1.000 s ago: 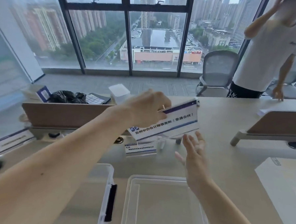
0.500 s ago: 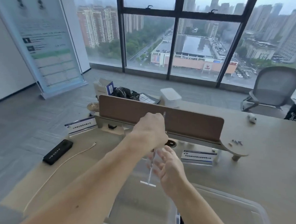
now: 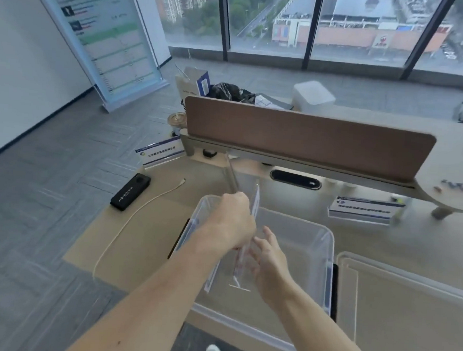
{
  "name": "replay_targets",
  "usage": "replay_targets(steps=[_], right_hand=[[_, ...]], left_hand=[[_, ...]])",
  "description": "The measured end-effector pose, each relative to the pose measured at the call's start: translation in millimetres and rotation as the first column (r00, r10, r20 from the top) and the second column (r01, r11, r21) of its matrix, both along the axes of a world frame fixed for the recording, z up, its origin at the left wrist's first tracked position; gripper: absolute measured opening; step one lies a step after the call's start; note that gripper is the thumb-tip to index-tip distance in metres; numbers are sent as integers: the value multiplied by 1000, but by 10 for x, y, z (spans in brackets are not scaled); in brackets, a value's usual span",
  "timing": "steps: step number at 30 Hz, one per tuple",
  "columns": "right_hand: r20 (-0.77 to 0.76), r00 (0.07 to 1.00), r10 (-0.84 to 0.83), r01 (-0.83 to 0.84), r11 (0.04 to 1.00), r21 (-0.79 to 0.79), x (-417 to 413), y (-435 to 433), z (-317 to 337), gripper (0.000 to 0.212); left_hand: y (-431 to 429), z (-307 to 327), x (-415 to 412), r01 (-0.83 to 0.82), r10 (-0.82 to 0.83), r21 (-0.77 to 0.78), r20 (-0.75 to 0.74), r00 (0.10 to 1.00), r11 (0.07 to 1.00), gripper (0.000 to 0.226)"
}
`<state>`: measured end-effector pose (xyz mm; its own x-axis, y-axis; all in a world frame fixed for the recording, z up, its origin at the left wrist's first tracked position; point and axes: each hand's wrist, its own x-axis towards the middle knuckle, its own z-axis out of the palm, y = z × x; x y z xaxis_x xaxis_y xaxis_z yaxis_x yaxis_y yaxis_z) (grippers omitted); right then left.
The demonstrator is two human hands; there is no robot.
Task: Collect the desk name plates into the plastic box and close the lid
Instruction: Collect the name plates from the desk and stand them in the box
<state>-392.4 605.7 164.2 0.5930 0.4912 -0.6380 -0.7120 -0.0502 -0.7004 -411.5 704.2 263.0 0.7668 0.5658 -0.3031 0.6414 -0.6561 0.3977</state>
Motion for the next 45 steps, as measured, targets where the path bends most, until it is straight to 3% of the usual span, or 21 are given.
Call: replay_targets(steps=[6,9,14,16,22,26,29,32,38,45], right_hand=[[-51,995,90,-98,980,-171,63,35,-679,65],[-99,991,95,-116,965,-233,95,68,-971,62],[-146,987,69,-113,941,-318,95,138,-1411,53],[-156,986,61,-111,934,-340,92,148,-1553,51],[-167,984,62,-120,922,-368,64,257,-1700,49],[-157,986,56,-114,916,-386,53,357,-1777,51],[-163,985,61,-121,914,-386,54,417,-1819,53],[-155,985,72,-128,910,-393,46,458,-1827,56],[-153,985,84,-139,908,-396,7,525,-1838,61],[-143,986,89,-140,902,-407,-6,542,-1883,61]], left_hand=[[70,-912,-74,-8,6,-42,-60,998,999,26],[80,-1280,-96,0,-3,-47,-64,998,999,17],[154,-1723,-153,11,-15,-52,-89,996,999,34],[176,-1851,-173,21,-28,-70,-103,994,997,27],[276,-2054,-233,44,-53,-97,-83,995,994,16],[345,-2139,-221,43,-53,-125,-80,995,991,22],[381,-2175,-218,35,-47,-145,-79,996,989,14],[405,-2207,-217,35,-48,-145,-85,995,989,25],[491,-2204,-249,17,-33,-175,-86,996,984,18],[495,-2227,-250,55,-68,-126,-105,992,991,12]])
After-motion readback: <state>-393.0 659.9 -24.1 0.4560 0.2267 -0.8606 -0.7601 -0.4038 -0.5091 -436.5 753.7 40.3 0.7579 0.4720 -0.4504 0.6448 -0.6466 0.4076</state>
